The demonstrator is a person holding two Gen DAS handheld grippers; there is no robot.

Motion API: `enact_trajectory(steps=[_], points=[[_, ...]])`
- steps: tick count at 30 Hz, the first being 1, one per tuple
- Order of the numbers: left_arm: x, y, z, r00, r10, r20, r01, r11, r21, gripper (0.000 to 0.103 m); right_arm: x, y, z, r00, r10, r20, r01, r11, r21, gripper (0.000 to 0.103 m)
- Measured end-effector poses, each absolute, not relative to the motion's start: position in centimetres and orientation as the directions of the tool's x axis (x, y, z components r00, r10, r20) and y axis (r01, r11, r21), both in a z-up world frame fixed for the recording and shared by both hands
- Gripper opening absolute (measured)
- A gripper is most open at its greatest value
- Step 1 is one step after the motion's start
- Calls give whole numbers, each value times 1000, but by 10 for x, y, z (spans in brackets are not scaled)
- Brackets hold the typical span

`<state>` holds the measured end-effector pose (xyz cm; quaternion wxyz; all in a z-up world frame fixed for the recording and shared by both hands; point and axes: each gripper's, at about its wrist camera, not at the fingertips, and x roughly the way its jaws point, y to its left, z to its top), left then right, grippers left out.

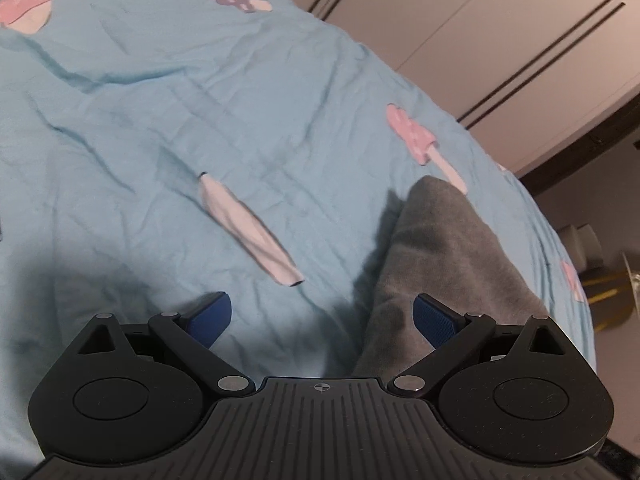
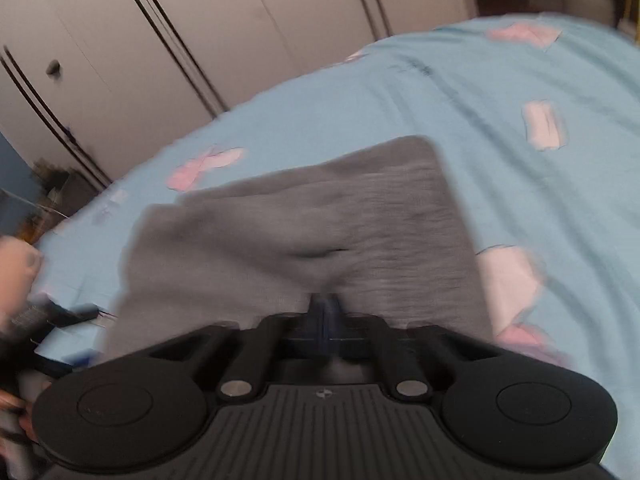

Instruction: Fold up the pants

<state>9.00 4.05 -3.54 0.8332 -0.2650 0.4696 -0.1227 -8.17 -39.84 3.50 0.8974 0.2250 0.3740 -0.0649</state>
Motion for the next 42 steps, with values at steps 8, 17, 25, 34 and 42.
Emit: enact_trajectory(steps=[8, 17, 25, 34, 42], points=[[91, 20, -31, 461, -579, -673, 95, 786, -611, 100, -140, -432, 63, 733, -93, -674, 392, 868, 306, 97], [93, 5, -43, 305, -633, -712, 97, 764, -637, 101, -133, -448, 20, 681, 116, -723, 421, 746, 516, 98], [93, -6, -51, 152, -699, -699, 115, 714, -690, 101, -141, -466, -6, 692, 227, -685, 454, 600, 658, 98], [107, -4, -63, 78, -766, -638, 68, 643, -763, 102, -138, -472, -10, 687, 262, -678, 449, 581, 679, 98], [142, 0, -85, 6, -845, -535, 7, 535, -845, 102, -108, -498, -15, 660, 353, -663, 407, 574, 711, 98]])
